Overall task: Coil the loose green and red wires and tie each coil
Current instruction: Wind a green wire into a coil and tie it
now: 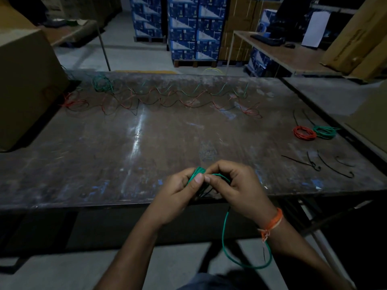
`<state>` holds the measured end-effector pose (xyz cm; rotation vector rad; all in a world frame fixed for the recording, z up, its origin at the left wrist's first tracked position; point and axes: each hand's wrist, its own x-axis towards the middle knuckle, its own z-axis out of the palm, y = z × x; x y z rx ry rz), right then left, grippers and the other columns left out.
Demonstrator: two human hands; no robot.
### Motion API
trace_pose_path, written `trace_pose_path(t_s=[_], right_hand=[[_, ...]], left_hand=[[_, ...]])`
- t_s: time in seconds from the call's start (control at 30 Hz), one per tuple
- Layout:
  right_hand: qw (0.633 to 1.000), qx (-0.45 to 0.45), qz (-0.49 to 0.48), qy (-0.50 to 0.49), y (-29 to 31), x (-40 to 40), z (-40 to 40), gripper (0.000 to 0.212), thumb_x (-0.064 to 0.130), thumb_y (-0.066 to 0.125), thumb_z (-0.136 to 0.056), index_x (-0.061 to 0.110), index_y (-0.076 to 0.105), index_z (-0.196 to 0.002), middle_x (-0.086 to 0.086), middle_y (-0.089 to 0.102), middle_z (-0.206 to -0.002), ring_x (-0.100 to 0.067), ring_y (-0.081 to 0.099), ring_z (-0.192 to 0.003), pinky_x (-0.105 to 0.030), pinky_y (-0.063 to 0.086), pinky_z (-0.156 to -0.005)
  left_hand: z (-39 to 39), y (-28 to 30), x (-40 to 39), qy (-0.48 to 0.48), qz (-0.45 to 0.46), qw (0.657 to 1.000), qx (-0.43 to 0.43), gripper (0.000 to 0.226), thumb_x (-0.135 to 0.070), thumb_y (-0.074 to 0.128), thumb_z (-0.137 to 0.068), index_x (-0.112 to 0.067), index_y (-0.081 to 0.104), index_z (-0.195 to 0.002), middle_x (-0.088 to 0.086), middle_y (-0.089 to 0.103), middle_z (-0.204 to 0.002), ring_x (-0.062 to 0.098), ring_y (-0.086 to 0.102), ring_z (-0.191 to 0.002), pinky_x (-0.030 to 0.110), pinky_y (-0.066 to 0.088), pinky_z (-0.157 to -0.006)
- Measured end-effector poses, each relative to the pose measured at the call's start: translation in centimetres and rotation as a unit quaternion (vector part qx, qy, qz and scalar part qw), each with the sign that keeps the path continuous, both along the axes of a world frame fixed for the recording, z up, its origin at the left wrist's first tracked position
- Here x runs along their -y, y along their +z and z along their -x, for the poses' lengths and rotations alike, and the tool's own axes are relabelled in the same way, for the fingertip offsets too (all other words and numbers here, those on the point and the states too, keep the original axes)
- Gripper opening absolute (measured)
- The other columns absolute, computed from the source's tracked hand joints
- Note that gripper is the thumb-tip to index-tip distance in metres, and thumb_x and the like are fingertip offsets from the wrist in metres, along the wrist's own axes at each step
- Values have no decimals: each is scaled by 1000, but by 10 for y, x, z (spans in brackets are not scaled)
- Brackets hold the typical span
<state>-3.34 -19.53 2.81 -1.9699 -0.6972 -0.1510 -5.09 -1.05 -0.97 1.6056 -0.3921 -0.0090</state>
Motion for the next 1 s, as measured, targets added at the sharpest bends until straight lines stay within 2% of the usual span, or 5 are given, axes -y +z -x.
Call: trace_pose_path(t_s=[0.17, 0.3, 0.53, 0.7, 1.0], right_hand=[[991, -86, -98, 7, 4, 6, -10, 9, 7, 70, -94, 14, 66, -91, 4, 61, -63, -3, 56, -58, -16, 43, -56], [986, -120, -111, 28, 5, 6, -18, 11, 3, 67, -94, 14, 65, -91, 6, 62, -64, -1, 57, -57, -14, 43, -52], [986, -138, -92, -5, -21, 14, -31, 8, 5, 63, -97, 11, 67, -94, 0, 65, -70, -9, 61, -61, -23, 51, -58], [981, -131, 140, -6, -43, 13, -28, 19, 10, 56, -102, 8, 61, -84, -1, 69, -72, -17, 70, -63, -26, 51, -64], [887, 2, 458, 63, -37, -14, 13, 24, 41, 52, -100, 18, 61, -104, -12, 71, -106, -34, 63, -104, -39, 47, -82]], left_hand=[[5, 4, 6, -27, 95, 994, -54, 29, -35, 44, -103, -25, 58, -80, -1, 39, -56, 12, 30, -50, 24, 25, -47], [6, 7, 9, -52, 189, 974, -109, 29, -32, 40, -102, -13, 41, -80, -1, 29, -53, 10, 22, -44, 21, 24, -41], [3, 3, 5, -136, 410, 882, -189, 29, -34, 46, -102, -15, 49, -81, -10, 27, -50, 4, 21, -38, 23, 17, -41], [-5, 4, -3, -120, 526, 822, -184, 32, -39, 40, -104, -18, 51, -83, -11, 24, -51, 5, 18, -40, 20, 23, -43], [-8, 2, 3, 73, 464, 870, -149, 33, -38, 32, -107, -18, 46, -85, -10, 29, -53, 2, 27, -40, 20, 32, -44]])
